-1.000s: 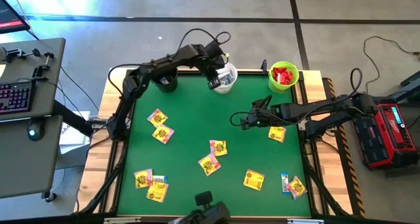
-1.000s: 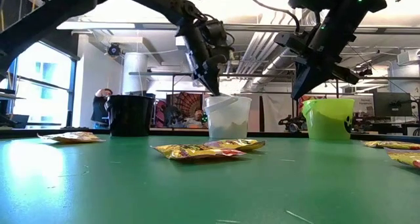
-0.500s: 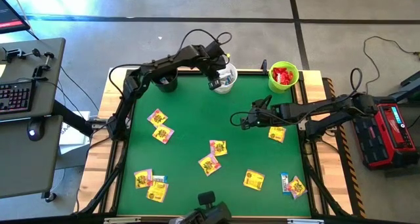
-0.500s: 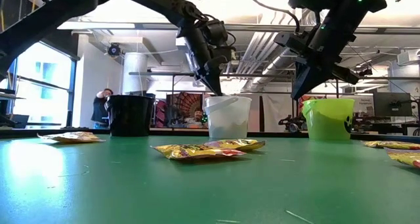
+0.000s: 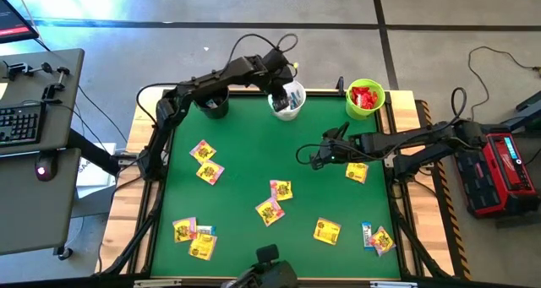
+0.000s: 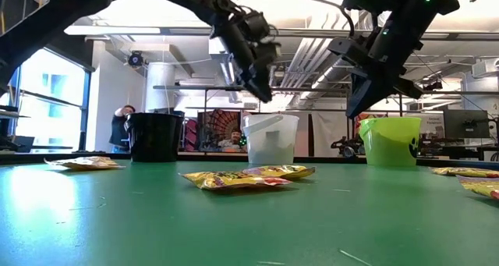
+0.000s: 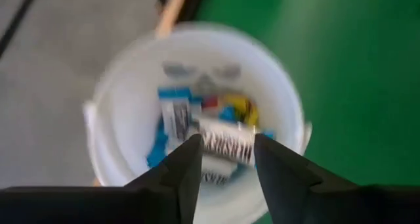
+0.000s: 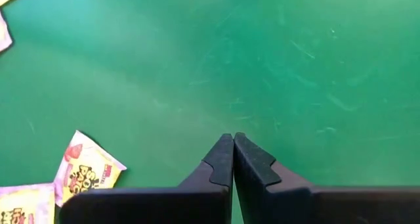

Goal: Sort candy by brand, put in halloween buckets
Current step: Put the white candy into the white bucket

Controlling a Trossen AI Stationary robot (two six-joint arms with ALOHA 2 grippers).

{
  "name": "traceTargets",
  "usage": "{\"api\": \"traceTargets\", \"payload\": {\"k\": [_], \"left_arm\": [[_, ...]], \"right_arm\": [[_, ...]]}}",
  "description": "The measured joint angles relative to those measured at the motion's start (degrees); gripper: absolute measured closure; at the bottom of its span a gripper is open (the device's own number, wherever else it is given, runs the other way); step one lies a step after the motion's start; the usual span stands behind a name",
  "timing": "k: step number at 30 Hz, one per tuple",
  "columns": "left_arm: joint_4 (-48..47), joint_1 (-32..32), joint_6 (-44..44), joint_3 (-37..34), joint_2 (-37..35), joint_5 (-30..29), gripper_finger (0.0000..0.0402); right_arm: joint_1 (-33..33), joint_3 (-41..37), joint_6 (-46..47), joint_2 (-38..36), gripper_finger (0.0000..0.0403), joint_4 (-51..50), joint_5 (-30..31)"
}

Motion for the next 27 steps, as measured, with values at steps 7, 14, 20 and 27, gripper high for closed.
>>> {"api": "traceTargets", "payload": {"k": [7,14,20,27], "left_arm": [[7.7,-1.2,-2.1,0.0,-2.4,0.5,0.0255],[13.4,-3.6,-3.8,-0.7,-3.2,0.4,0.0254],[17.8,-5.5,-4.9,-0.7,-3.1,-0.8,0.0261],[21.8,-7.0,-8.0,-0.7,-3.1,-1.9,0.0290]], "right_arm": [[0.0,0.0,-0.1,0.0,0.0402,0.2,-0.6],[0.7,0.0,-0.5,0.0,0.0402,0.6,-0.6],[0.7,0.0,-0.7,0.0,0.0402,0.8,-0.6],[0.7,0.0,-5.3,0.0,0.0402,1.5,-0.6]]}}
